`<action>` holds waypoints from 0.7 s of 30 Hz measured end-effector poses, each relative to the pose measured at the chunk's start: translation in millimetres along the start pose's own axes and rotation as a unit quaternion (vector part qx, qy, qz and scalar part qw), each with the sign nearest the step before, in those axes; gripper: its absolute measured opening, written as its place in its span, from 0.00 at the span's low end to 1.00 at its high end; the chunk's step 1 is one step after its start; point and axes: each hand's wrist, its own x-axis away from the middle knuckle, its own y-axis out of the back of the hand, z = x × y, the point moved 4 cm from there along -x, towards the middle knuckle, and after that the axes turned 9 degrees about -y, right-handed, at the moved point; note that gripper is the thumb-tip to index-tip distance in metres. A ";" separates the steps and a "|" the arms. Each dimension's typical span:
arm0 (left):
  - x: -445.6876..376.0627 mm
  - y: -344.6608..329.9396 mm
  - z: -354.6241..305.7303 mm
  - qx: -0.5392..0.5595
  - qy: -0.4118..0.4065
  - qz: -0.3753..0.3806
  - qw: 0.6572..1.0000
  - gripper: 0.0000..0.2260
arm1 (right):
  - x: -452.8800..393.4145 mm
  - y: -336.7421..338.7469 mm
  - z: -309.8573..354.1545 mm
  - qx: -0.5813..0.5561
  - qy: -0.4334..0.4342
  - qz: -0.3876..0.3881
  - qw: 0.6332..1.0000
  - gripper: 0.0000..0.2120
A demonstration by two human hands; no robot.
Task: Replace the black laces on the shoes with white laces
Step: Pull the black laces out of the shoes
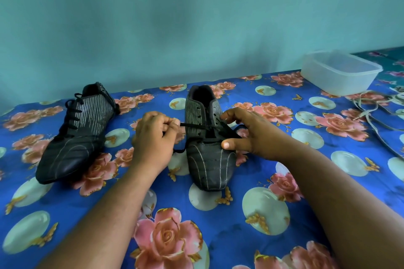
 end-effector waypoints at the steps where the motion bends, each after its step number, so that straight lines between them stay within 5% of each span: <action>1: -1.2 0.5 5.1 0.007 0.013 -0.002 1.000 0.23 | 0.2 0.0 0.4 -0.001 -0.001 0.000 1.000 0.34; 13: 13.7 -11.8 -46.8 0.057 -0.098 0.028 0.993 0.14 | 0.5 0.3 1.0 0.004 -0.001 0.005 1.000 0.35; 21: 2.1 2.4 -16.9 0.017 -0.003 0.001 1.000 0.12 | 3.9 1.6 5.3 -0.007 -0.011 0.011 1.000 0.35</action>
